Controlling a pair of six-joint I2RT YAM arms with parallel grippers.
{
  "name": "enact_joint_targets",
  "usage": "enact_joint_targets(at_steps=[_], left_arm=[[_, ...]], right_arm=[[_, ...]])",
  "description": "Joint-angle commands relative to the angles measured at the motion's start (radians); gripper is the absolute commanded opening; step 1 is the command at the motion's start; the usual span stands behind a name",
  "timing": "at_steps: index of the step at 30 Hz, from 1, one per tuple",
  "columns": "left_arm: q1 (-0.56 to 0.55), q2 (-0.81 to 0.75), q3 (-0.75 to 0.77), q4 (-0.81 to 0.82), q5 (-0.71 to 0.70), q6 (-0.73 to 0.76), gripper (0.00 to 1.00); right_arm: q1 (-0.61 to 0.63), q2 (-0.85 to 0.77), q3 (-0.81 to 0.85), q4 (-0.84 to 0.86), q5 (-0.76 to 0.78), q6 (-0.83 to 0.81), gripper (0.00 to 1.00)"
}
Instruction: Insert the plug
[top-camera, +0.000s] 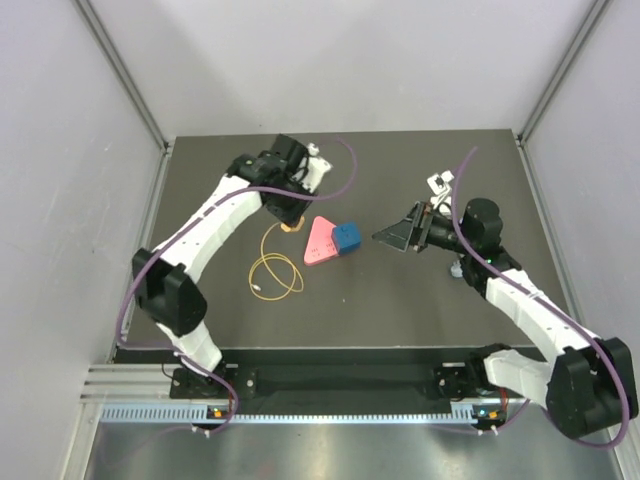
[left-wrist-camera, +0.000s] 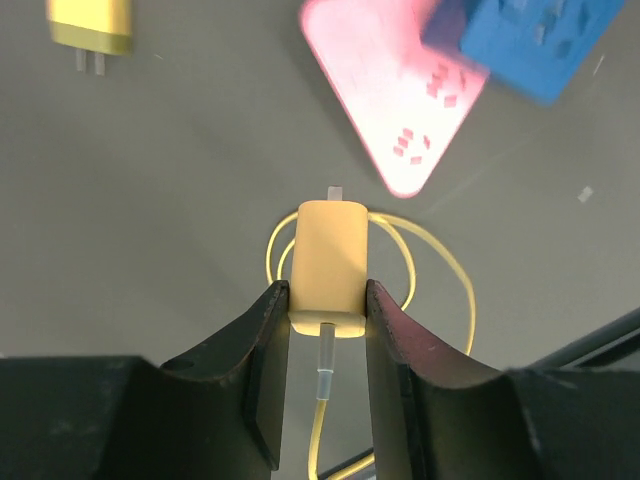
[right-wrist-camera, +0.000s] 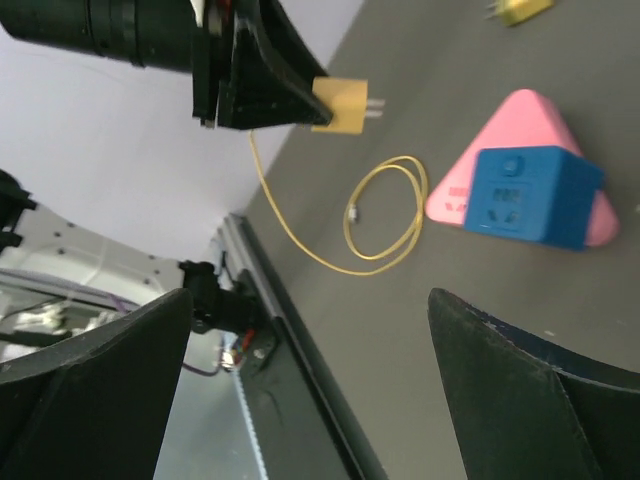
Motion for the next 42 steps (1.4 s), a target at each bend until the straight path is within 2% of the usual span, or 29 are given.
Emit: enact_joint_targets(at_steps=[1,5,11,21,31,42], left_arm=[[-0.054,0.036,0.029,-0.096,-0.081,0.197,0.0],[-0.109,0.064,0.031,-0.098,-0.076,0.304,0.0],[-0.175,0.157,0.078,-0.121,-0.156,0.366,0.0],[-0.259,0.332,0.126,-0.148,-0.324,0.36,0.0],[-0.293,0.42,0.179,-0.173,-0.355,0.349,0.0],[-0.332,0.431,0.19,-0.224,-0.363,0.314,0.0]], right_arm=[[-0.043,-0.052,0.079,-0.297,0.062,-0.223,1.0],[-0.109,-0.075,0.082,-0.386,0.088,-0.259,1.0],[-0.183,-0.125,0.077,-0.432,0.097,-0.265,1.0],[-0.203,-0.237,0.122,-0.537,0.211,-0.289,1.0],[-0.204,-0.249,0.119,-0.549,0.226,-0.297,1.0],[-0.204,-0.245,0.117,-0.551,0.243,-0.305,1.0]])
